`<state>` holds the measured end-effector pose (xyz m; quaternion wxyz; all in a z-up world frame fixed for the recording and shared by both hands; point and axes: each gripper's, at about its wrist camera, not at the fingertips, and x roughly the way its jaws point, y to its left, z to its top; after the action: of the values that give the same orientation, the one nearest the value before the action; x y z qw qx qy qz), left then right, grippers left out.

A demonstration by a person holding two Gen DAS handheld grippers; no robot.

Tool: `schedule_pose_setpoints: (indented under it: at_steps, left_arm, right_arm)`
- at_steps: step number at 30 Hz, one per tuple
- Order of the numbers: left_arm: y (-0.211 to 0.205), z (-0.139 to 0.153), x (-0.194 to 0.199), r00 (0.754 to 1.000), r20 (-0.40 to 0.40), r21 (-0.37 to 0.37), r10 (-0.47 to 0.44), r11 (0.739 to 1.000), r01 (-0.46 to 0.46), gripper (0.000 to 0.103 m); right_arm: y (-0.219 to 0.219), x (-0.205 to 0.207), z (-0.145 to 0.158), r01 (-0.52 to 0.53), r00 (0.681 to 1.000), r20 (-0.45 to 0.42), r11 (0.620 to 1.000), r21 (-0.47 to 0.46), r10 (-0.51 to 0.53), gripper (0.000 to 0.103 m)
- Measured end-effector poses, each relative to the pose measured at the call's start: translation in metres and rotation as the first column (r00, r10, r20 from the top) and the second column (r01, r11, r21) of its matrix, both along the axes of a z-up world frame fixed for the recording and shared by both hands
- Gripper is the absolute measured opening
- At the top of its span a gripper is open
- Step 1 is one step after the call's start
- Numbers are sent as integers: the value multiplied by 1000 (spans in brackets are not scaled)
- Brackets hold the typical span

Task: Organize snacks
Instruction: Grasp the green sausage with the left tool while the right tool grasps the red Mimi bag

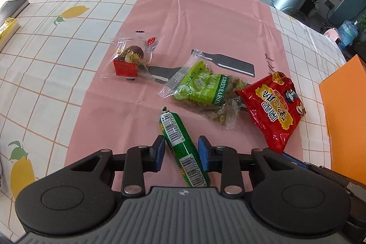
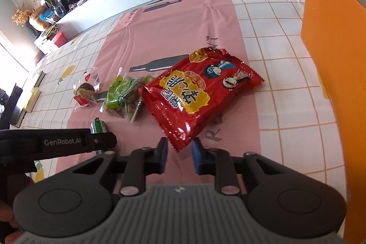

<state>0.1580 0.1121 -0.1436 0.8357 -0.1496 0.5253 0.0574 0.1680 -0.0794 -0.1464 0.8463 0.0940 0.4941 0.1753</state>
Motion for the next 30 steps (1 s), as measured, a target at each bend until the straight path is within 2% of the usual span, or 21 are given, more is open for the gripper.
schedule_pose_setpoints:
  at_steps: [3, 9, 17, 20, 22, 24, 25, 28, 30]
  left_arm:
    - [-1, 0, -2, 1000, 0, -12, -11, 1000, 11, 34]
    - [-5, 0, -9, 998, -3, -30, -57, 998, 57, 32]
    - [-15, 0, -22, 994, -9, -46, -110, 993, 109, 30]
    - [-18, 0, -26, 992, 1, -41, -124, 991, 124, 29]
    - [-18, 0, -26, 991, 5, -34, -131, 991, 131, 29]
    - [-19, 0, -27, 991, 8, -26, -137, 990, 137, 29]
    - [-19, 0, -27, 990, 10, -22, -139, 990, 139, 29]
    - [-18, 0, -28, 990, 13, -23, -142, 990, 142, 29]
    - [-18, 0, -28, 989, 16, -17, -149, 989, 149, 29]
  right_arm:
    - [-3, -4, 2, -17, 1000, 3, 1000, -3, 17, 0]
    - [-17, -29, 2, -70, 997, -29, 996, -57, 69, 0]
    - [-42, -72, 3, -74, 994, -95, 987, -140, 61, 0]
    - [-50, -79, 9, -25, 997, -81, 985, -168, 12, 10]
    - [-57, -77, 16, 30, 998, -58, 989, -144, -38, 30]
    - [-62, -72, 22, 84, 995, -36, 990, -118, -88, 33]
    - [-64, -68, 26, 115, 993, -28, 988, -106, -119, 44]
    - [-62, -50, 28, 191, 980, -44, 979, -67, -194, 68]
    - [-60, -40, 24, 229, 970, -72, 973, -38, -231, 69]
